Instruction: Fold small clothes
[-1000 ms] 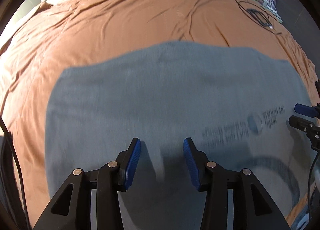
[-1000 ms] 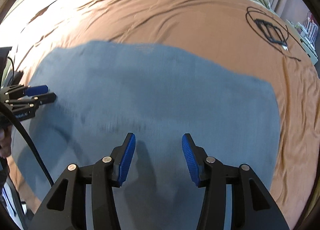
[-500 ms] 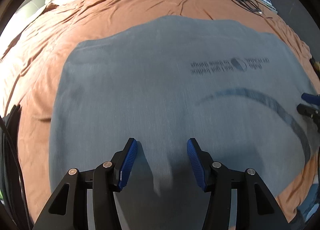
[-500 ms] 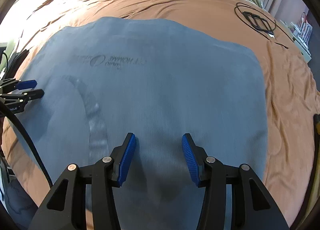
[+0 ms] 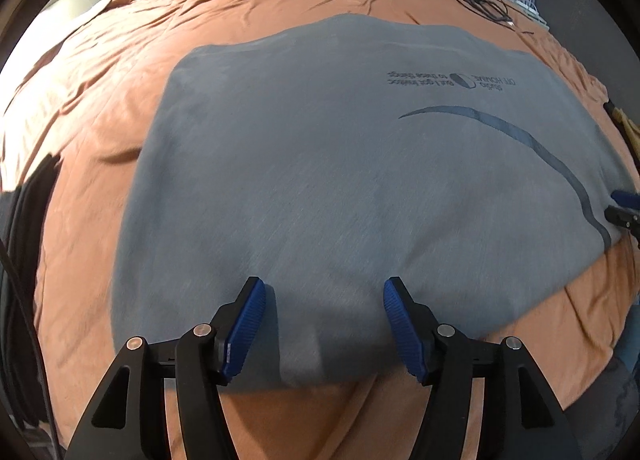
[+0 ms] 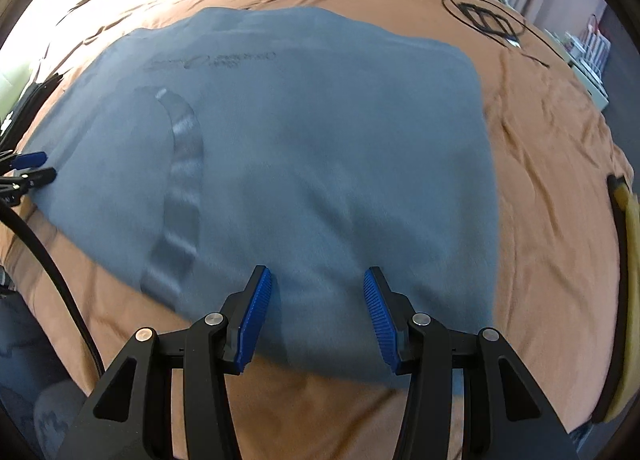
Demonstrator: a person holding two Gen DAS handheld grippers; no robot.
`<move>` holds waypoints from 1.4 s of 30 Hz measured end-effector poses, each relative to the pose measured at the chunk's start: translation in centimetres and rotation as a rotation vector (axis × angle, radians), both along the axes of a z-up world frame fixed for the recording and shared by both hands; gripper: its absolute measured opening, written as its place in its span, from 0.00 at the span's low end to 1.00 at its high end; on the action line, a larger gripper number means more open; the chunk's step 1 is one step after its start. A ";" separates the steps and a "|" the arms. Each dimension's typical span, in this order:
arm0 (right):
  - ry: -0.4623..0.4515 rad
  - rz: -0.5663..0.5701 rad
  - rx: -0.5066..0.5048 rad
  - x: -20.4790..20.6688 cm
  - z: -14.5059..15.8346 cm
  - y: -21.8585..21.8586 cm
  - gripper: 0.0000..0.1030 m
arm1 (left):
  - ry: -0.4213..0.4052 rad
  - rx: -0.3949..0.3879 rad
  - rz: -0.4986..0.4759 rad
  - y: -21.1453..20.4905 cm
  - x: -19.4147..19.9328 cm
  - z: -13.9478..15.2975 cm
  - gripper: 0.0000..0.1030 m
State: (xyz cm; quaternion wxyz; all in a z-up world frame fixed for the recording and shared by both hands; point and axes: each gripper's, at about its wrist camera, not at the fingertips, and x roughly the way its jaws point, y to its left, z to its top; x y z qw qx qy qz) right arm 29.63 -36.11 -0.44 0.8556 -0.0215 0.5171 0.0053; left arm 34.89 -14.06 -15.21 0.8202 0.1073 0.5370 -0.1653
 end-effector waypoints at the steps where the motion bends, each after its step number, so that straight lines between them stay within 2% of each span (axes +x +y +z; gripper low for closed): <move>1: -0.001 -0.004 0.003 -0.4 0.0 -0.2 0.45 | 0.001 -0.002 0.003 0.3 -0.3 0.0 0.62; 11: -0.013 -0.054 0.041 -4.1 0.4 -2.4 0.45 | -0.020 -0.010 0.044 3.4 -2.2 0.3 0.64; 14: -0.008 -0.083 0.032 -5.1 0.4 -3.2 0.45 | -0.042 0.013 0.091 5.4 -2.4 0.4 0.63; 18: -0.008 -0.149 0.086 -6.5 0.5 -4.9 0.43 | -0.026 -0.025 0.180 9.0 -2.2 0.5 0.59; 20: -0.020 -0.167 0.114 -7.2 0.8 -5.5 0.42 | -0.040 -0.018 0.233 10.6 -2.1 0.9 0.58; 22: -0.039 -0.183 0.145 -8.0 1.2 -6.0 0.42 | -0.045 -0.053 0.288 12.4 -2.2 1.4 0.57; 31: -0.117 -0.297 0.437 -10.7 0.4 -9.7 0.43 | 0.007 -0.253 0.405 15.8 -3.3 1.7 0.57; 38: -0.130 -0.384 0.645 -11.6 -2.2 -12.2 0.42 | 0.090 -0.361 0.458 16.0 -2.8 0.2 0.57; 40: -0.141 -0.406 0.694 -11.8 -2.8 -12.9 0.38 | 0.096 -0.374 0.469 15.9 -2.8 0.0 0.57; 41: -0.145 -0.414 0.709 -12.0 -3.0 -13.2 0.37 | 0.098 -0.384 0.473 15.8 -2.8 0.0 0.55; 42: -0.150 -0.423 0.728 -12.1 -3.2 -13.5 0.35 | 0.103 -0.394 0.476 15.8 -2.8 -0.1 0.48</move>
